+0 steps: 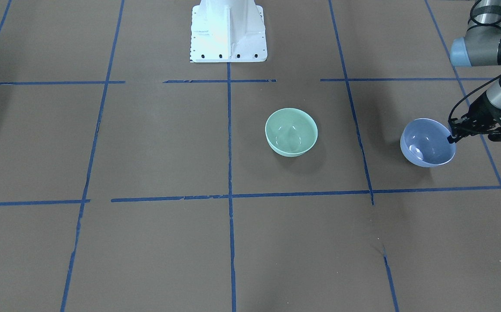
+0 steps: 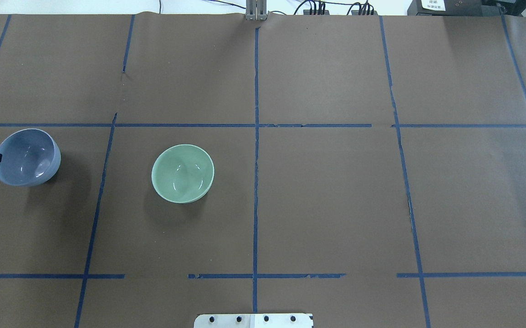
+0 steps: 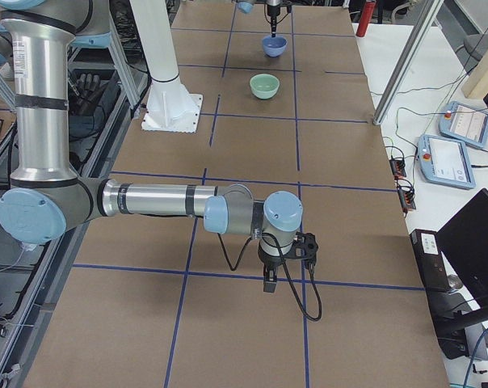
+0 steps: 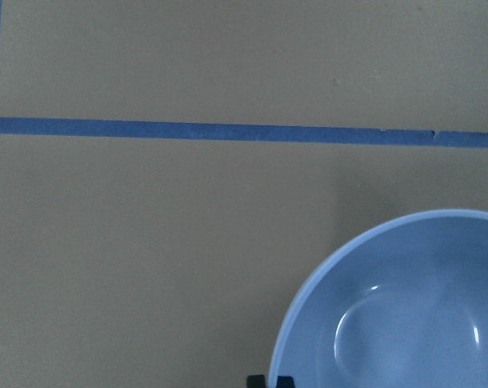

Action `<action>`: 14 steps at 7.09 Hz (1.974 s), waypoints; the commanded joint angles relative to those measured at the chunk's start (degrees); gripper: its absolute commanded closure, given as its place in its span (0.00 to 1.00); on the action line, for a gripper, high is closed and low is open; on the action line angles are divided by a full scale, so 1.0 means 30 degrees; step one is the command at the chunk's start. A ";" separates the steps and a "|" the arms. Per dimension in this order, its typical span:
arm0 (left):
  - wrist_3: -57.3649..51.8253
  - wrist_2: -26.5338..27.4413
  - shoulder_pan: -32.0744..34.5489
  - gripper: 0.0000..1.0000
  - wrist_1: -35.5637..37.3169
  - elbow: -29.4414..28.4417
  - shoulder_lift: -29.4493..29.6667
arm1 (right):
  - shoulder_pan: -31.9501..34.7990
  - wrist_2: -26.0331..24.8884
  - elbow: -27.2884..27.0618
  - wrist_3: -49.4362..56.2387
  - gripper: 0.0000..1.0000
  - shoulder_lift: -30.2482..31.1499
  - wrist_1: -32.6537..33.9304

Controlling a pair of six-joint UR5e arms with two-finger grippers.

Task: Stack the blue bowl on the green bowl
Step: 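Lift the light blue bowl with the left gripper over the green bowl, then lower the blue bowl into the green bowl and open the left gripper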

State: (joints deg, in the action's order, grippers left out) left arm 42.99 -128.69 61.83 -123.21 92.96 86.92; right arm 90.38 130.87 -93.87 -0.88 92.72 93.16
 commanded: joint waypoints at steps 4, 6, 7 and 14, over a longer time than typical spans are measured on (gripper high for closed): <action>0.5215 -0.0931 0.0075 1.00 0.4902 0.6263 0.1457 | 0.0020 0.0000 -0.0001 0.0001 0.00 0.0000 0.0000; 1.0347 0.0960 -0.2603 1.00 0.7624 0.6804 0.5113 | -0.0009 0.0000 -0.0001 0.0001 0.00 0.0000 0.0000; 1.2021 0.1786 -0.4013 1.00 0.9236 0.6835 0.6783 | 0.0019 0.0000 -0.0001 0.0001 0.00 0.0000 0.0000; 1.6198 0.4461 -0.8565 1.00 1.0043 0.5461 0.8323 | -0.0010 0.0000 -0.0001 0.0001 0.00 0.0000 0.0000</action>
State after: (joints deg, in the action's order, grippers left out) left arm 91.45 -115.32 37.02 -92.92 110.49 111.97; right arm 90.36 130.87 -93.87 -0.90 92.72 93.16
